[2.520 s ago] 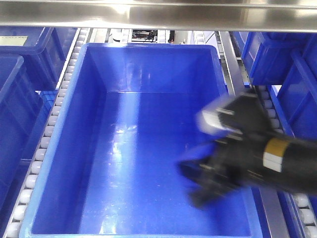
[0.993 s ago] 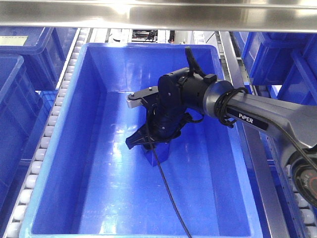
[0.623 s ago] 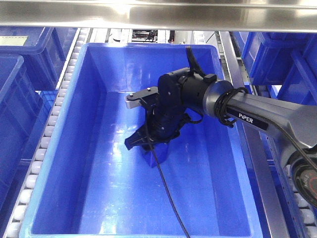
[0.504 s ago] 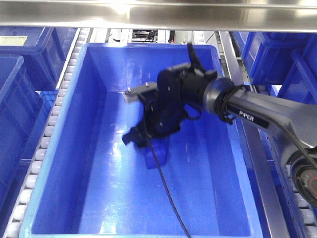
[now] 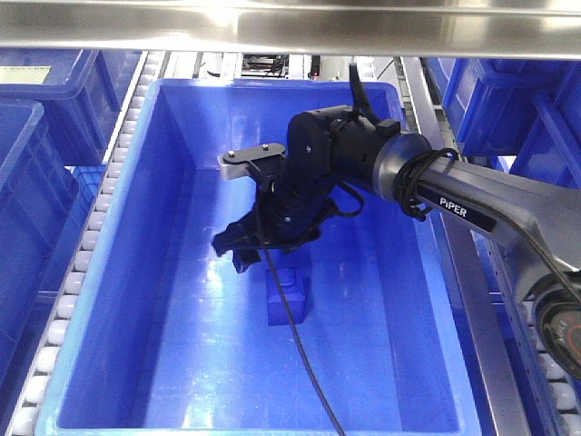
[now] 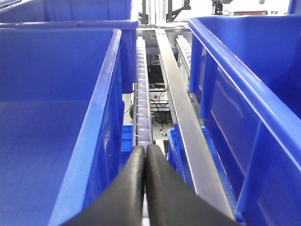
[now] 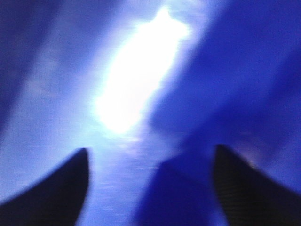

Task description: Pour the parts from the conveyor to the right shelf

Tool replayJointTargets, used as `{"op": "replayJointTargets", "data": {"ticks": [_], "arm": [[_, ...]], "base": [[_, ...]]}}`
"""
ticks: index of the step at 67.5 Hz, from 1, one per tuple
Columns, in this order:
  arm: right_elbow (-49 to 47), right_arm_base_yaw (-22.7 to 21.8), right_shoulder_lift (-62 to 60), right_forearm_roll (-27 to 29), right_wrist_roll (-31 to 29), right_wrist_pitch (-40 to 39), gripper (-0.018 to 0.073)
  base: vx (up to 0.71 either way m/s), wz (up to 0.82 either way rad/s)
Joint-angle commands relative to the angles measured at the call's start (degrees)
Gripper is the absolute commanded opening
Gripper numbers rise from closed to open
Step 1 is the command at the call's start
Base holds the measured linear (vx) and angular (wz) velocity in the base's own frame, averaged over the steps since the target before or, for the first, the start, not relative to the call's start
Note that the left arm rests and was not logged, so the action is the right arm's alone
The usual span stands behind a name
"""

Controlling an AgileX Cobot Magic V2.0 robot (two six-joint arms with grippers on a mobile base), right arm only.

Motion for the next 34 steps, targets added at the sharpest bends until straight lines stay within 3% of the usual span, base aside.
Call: {"op": "replayJointTargets", "data": {"ticks": [1,9,20,34], "arm": [[-1.4,0.2,-4.8,0.6,0.5,-2.4,0.0236],[-0.8,1.6,-7.1,-3.0,1.0,-5.7,-0.0017],[4.6,2.8,-11.1,-5.7,6.2,-13.5,-0.0011],[16.4,2.8,-16.9,-5.7,5.4,-21.4,-0.0011]], "base": [[0.00,0.00],[0.00,0.00],[0.00,0.00],[0.00,0.00]]}}
